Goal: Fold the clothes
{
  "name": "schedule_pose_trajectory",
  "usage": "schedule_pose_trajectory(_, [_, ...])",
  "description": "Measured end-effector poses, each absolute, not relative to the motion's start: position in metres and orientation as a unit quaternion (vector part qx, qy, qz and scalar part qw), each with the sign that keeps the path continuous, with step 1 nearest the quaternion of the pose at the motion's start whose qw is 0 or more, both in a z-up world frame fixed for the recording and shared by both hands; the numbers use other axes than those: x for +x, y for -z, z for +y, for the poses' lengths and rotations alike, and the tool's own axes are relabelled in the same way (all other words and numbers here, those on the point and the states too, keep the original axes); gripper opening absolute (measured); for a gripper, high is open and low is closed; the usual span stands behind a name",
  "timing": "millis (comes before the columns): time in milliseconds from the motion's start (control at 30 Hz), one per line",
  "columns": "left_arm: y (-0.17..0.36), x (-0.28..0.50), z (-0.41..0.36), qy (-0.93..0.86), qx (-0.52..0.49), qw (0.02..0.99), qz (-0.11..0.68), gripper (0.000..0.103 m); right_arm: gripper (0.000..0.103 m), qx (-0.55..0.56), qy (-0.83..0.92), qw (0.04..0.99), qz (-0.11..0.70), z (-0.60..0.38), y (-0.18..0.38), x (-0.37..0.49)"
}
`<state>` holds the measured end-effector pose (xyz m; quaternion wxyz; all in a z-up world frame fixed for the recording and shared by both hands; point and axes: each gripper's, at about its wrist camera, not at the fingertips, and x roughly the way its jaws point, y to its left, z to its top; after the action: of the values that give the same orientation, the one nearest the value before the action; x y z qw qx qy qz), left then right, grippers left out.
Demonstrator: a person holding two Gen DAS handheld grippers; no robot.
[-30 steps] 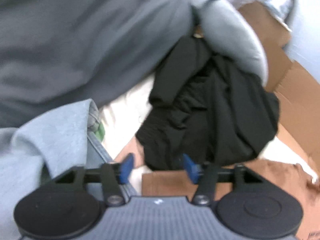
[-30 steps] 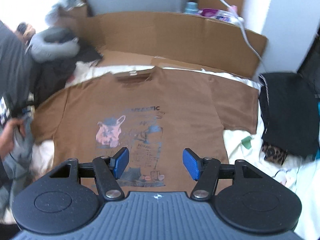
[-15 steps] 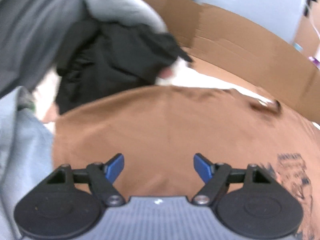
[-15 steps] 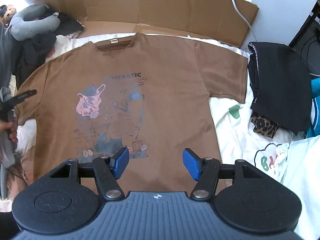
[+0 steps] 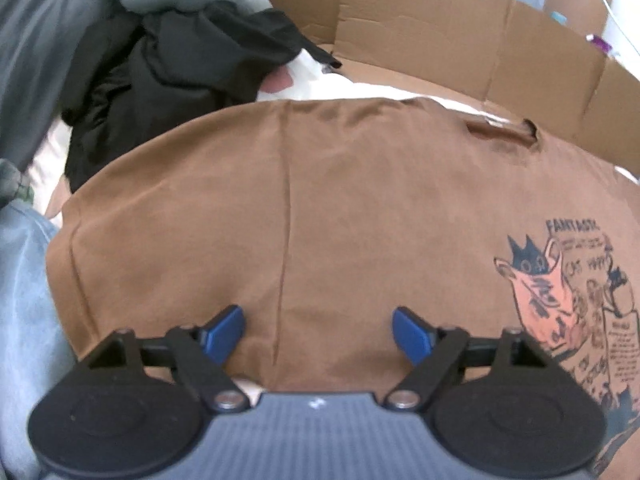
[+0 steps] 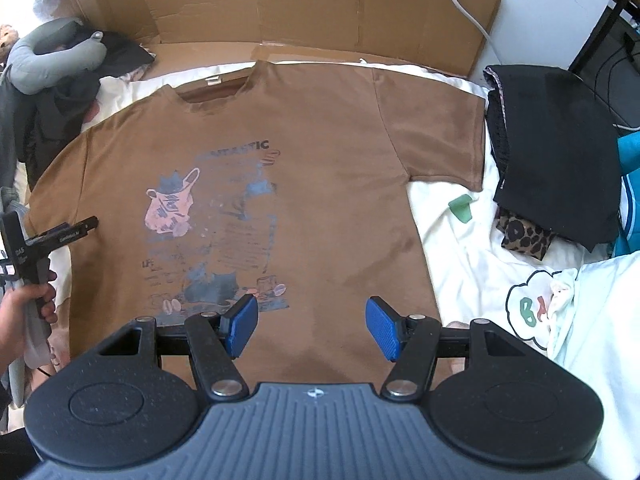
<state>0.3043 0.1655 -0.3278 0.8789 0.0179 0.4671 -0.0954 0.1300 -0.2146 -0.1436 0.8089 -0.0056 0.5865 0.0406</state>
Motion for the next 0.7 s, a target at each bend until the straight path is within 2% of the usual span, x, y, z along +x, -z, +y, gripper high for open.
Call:
schedule_pose_trajectory(300, [0.302,0.313,0.149,0.084,0.044,0.835,0.543,0.087,0.067,-0.001,-0.047,0.825,0.563,-0.209,0.120,0.141])
schedule_pose_trajectory(433, [0.264,0.311,0.139,0.079,0.041,0.821,0.564,0.088,0.070,0.009,-0.037,0.829,0.558,-0.210,0.122,0.144])
schedule_pose_trajectory(533, [0.232,0.306,0.130,0.082,0.030,0.821,0.565,0.093,0.070,-0.021,-0.048,0.832,0.553,-0.205,0.128,0.145])
schedule_pose_trajectory(700, [0.186,0.295,0.109,0.084,0.045,0.816,0.570,0.093,0.070,-0.039,-0.054,0.834,0.548,-0.210,0.126,0.144])
